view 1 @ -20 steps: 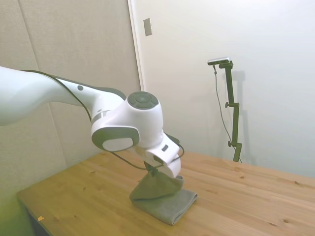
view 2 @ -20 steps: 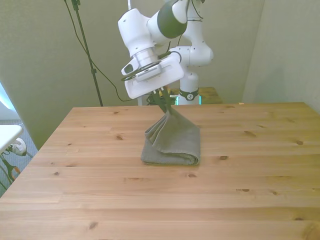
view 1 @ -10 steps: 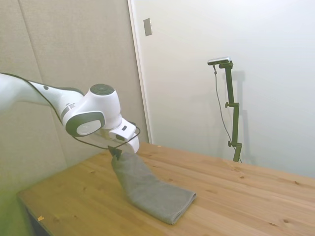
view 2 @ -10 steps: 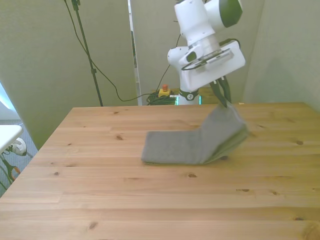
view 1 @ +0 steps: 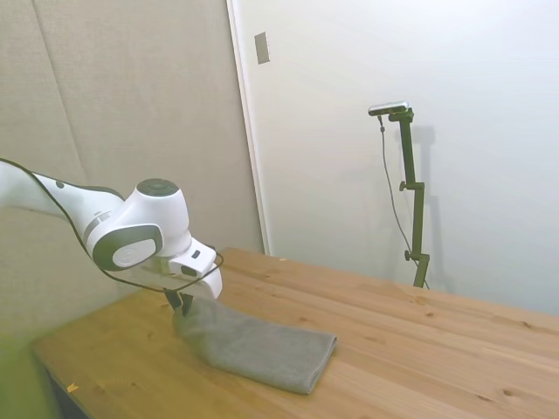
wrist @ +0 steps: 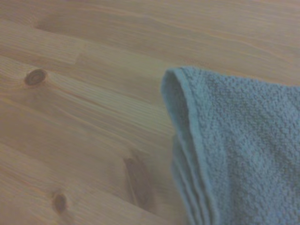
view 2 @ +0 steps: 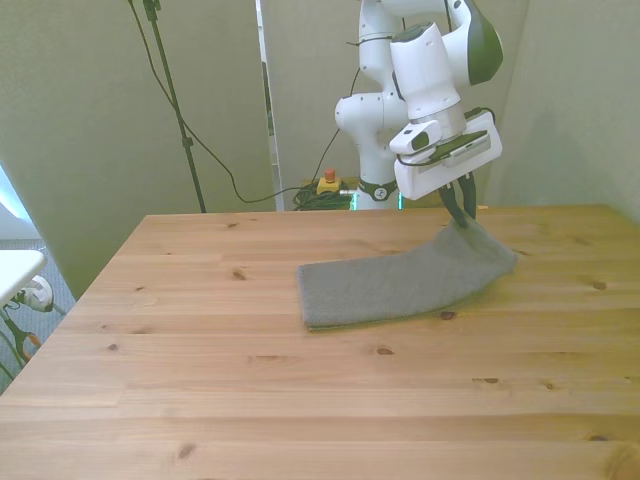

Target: Unfold the towel

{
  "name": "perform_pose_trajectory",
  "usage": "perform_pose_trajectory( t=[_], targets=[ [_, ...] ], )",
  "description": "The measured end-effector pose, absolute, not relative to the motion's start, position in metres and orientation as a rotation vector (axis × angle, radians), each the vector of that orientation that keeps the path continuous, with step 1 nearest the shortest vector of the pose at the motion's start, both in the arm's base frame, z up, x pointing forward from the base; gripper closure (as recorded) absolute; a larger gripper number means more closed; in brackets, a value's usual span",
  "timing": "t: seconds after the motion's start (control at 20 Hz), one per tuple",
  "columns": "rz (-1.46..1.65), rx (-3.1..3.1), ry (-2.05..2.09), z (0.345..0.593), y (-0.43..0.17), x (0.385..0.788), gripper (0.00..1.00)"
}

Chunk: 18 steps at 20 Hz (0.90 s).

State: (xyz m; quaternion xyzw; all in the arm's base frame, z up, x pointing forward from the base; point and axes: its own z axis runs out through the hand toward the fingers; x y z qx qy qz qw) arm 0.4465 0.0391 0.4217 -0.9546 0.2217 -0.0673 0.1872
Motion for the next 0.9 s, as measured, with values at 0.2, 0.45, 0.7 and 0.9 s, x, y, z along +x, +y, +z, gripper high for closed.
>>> perform_pose_trajectory(
  t=[0.2, 0.45, 0.7, 0.9],
  targets=[
    [-0.194, -2.689, 0.618, 0.424, 0.039, 0.441, 0.00],
    [-0.200, -2.721, 0.619, 0.433, 0.038, 0.436, 0.00],
    [-0.177, -2.869, 0.886, 0.424, 0.032, 0.427, 0.00],
    [-0.142, -2.897, 1.094, 0.446, 0.034, 0.389, 0.00]
  ],
)
